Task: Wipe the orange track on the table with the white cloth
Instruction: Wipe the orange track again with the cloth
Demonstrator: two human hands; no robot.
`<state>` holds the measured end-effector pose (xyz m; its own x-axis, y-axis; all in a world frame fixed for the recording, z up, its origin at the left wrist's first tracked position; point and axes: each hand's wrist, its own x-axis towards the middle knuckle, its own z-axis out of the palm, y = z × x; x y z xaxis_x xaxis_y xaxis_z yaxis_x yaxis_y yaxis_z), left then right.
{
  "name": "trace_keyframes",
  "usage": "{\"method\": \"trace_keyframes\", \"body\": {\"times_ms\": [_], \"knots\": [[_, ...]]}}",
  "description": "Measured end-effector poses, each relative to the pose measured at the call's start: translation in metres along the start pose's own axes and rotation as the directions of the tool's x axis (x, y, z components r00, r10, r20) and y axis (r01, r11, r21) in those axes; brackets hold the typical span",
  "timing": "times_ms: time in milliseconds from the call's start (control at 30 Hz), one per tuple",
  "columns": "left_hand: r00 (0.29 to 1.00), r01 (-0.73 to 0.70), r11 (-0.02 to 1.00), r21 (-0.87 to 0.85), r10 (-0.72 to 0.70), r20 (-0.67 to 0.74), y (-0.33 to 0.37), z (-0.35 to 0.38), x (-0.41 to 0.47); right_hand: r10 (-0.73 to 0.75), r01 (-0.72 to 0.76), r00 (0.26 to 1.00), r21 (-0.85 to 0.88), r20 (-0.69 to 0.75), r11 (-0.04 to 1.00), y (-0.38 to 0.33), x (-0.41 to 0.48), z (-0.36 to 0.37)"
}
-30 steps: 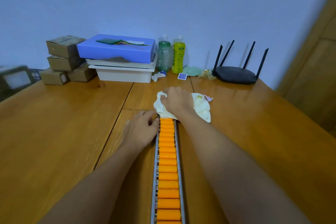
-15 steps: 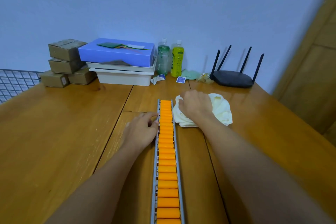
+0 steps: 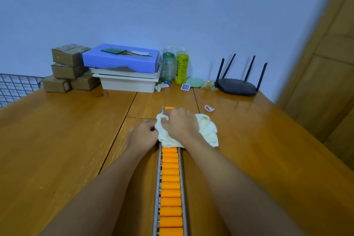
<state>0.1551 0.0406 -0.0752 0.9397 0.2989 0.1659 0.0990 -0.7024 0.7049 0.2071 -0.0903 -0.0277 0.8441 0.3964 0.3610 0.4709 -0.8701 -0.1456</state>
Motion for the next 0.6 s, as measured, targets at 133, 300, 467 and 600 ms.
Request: {"method": "trace_keyframes", "body": {"times_ms": [133, 300, 467, 600], "knots": [[1.0, -0.004, 1.0, -0.013, 0.004, -0.001, 0.001, 0.0, -0.001, -0.03, 0.028, 0.999, -0.099, -0.016, 0.995, -0.002, 0.001, 0.003], [1.0, -0.005, 0.999, -0.048, 0.006, 0.013, 0.001, 0.0, -0.001, -0.051, 0.048, 0.999, -0.147, -0.017, 0.988, -0.002, -0.006, -0.001], [0.999, -0.037, 0.999, -0.037, 0.038, 0.013, -0.005, 0.002, 0.004, -0.042, 0.037, 0.999, -0.206, -0.015, 0.978, 0.004, -0.01, -0.005], [0.999, -0.042, 0.998, -0.038, 0.043, 0.013, -0.001, 0.001, 0.002, -0.045, 0.046, 0.999, -0.245, 0.009, 0.968, 0.017, -0.014, -0.013]]}}
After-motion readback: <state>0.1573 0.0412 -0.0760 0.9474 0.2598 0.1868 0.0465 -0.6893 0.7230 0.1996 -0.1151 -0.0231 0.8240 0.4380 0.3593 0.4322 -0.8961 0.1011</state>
